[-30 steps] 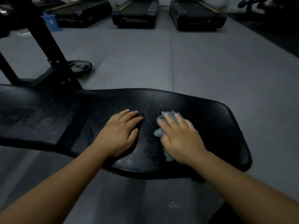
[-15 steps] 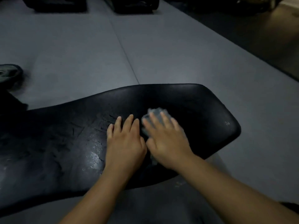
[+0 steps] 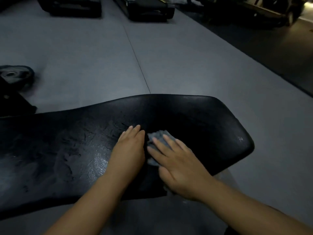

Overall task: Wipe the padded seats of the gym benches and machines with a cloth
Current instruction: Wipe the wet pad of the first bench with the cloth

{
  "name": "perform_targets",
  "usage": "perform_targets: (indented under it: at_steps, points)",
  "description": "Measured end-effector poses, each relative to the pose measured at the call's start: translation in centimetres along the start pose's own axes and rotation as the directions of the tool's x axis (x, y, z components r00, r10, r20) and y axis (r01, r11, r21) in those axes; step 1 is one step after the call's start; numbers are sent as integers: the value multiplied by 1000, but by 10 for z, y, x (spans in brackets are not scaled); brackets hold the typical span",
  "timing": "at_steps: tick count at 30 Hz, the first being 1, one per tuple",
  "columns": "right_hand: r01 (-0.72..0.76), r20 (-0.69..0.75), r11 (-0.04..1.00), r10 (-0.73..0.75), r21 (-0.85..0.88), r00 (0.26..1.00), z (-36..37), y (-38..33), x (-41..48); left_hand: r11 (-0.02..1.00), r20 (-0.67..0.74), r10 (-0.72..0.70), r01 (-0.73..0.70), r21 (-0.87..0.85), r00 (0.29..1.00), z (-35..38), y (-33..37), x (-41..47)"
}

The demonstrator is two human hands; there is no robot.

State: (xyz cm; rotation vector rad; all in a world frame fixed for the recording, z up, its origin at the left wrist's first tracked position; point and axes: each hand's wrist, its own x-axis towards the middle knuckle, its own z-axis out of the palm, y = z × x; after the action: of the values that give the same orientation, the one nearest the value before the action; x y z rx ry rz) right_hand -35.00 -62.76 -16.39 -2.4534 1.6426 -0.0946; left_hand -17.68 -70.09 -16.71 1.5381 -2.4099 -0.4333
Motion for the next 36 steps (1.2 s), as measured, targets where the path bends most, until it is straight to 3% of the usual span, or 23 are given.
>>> perform_targets:
  at_steps: [3, 5, 8, 10, 12, 13, 15, 17, 20, 23, 25, 30, 32, 36]
  points:
    - [3, -43, 997, -7, -80, 999, -8, 48, -1, 990, -44, 56, -50, 135, 997, -2, -14, -2]
    - [-154, -81, 982, 145, -114, 986, -16, 75, 45, 978, -60, -10, 22, 208, 998, -4, -14, -8]
    - [-301, -118, 953, 295, -40, 948, -16, 58, 102, 963, -58, -110, 121, 239, 992, -1, -9, -13]
    - [-100, -105, 993, 93, -63, 990, -5, 31, 91, 966, -69, -147, 158, 207, 987, 0, -10, -13]
    - [147, -62, 987, -151, -57, 987, 0, 24, 53, 966, -66, -154, 165, 201, 986, 0, -11, -12]
    - [200, -24, 979, -201, -39, 979, -2, 35, 41, 965, -72, -154, 166, 201, 985, 0, -11, -11]
    - [150, -19, 988, -151, -48, 988, -11, 73, 55, 961, -61, -161, 170, 217, 985, -1, -7, -11]
    - [-23, -53, 997, 20, -70, 998, -22, 97, 98, 956, -56, -162, 171, 240, 985, -3, -5, -11]
    - [-161, -54, 987, 159, -25, 986, -22, 74, 141, 951, -61, -145, 156, 268, 988, -8, -6, -1]
    - [86, -62, 995, -89, -43, 994, -15, 51, 106, 957, -69, -153, 165, 237, 986, -11, -6, 25]
    - [178, -38, 984, -179, -27, 983, -16, 71, 83, 949, -83, -191, 206, 239, 978, -7, -2, 38]
    - [-110, -45, 992, 108, -61, 993, -28, 107, 157, 932, -107, -216, 238, 274, 970, 5, -5, 39]
    - [-111, -35, 993, 109, -39, 993, -24, 82, 172, 932, -102, -219, 239, 271, 970, 5, -5, 39]
    - [224, -42, 974, -225, -39, 973, -19, 74, 119, 932, -101, -225, 245, 267, 969, 6, -4, 38]
